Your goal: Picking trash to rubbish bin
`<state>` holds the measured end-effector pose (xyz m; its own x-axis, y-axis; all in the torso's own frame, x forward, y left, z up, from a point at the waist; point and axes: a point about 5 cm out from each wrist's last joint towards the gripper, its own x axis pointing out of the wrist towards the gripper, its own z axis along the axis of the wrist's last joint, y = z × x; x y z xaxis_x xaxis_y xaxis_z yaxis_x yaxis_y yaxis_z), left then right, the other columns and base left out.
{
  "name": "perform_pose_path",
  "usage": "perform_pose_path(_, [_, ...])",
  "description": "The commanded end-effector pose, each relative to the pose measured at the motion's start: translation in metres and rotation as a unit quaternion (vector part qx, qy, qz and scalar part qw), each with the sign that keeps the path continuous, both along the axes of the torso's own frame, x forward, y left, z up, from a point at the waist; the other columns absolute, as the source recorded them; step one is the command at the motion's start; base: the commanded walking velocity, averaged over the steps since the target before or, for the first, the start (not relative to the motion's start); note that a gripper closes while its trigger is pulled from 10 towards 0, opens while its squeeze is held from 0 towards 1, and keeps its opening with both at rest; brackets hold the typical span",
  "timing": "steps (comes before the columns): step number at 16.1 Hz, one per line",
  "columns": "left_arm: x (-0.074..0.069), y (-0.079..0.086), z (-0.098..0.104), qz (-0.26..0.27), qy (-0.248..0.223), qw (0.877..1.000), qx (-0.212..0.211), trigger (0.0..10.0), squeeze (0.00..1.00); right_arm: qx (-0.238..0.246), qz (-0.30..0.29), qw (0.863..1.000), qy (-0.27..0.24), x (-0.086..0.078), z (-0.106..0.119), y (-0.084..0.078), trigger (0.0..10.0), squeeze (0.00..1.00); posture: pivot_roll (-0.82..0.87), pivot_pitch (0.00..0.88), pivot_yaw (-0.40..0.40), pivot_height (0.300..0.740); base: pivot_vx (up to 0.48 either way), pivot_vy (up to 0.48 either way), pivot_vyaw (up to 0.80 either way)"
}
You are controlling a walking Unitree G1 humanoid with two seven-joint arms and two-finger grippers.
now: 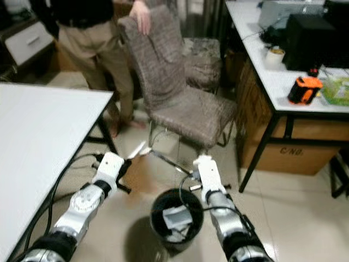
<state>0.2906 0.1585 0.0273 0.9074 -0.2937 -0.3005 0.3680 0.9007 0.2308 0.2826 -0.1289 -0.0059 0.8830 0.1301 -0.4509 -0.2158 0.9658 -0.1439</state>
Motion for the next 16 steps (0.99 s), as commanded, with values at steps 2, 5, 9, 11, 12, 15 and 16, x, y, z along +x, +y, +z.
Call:
perform_pose_path(2, [-0.004,-0.006,-0.001,-0.007,-0.002,1.000,-0.004,10.0,0.00,-0.014,0.014,1.000,0.004,-0.001,-0.002,-0.004,10.0,0.00,-0.07,0.033,0.007,0.740,0.169,0.000,0.00])
perform_pose_path(5, [-0.017,0.010,-0.004,-0.010,0.001,1.000,0.023,10.0,0.00,-0.039,0.051,0.997,0.041,-0.007,-0.011,-0.001,10.0,0.00,-0.06,0.072,0.009,0.740,0.000,0.000,0.00])
perform_pose_path(9, [-0.036,0.031,0.002,-0.014,0.006,0.998,0.055,10.0,0.00,-0.052,0.083,0.994,0.050,0.000,-0.007,0.005,10.0,0.00,-0.04,0.113,0.016,0.740,0.000,0.000,0.00])
perform_pose_path(11, [-0.042,0.036,0.008,-0.027,0.003,0.997,0.069,10.0,0.00,-0.057,0.107,0.991,0.056,0.006,-0.003,0.011,10.0,0.00,-0.04,0.123,0.016,0.740,0.000,0.000,0.00])
perform_pose_path(12, [-0.047,0.039,0.011,-0.032,0.002,0.996,0.079,10.0,0.00,-0.062,0.120,0.989,0.062,0.009,-0.002,0.015,10.0,0.00,-0.03,0.124,0.015,0.740,0.000,0.000,0.00])
perform_pose_path(15, [-0.052,0.045,0.018,-0.021,0.005,0.996,0.081,10.0,0.00,-0.066,0.143,0.986,0.062,0.018,0.007,0.022,10.0,0.49,-0.02,0.127,0.009,0.740,0.000,0.000,0.00])
perform_pose_path(16, [-0.052,0.045,0.019,-0.020,0.006,0.996,0.081,10.0,0.00,-0.075,0.142,0.985,0.063,0.019,0.007,0.021,10.0,1.00,-0.02,0.127,0.002,0.740,0.000,0.000,0.00])
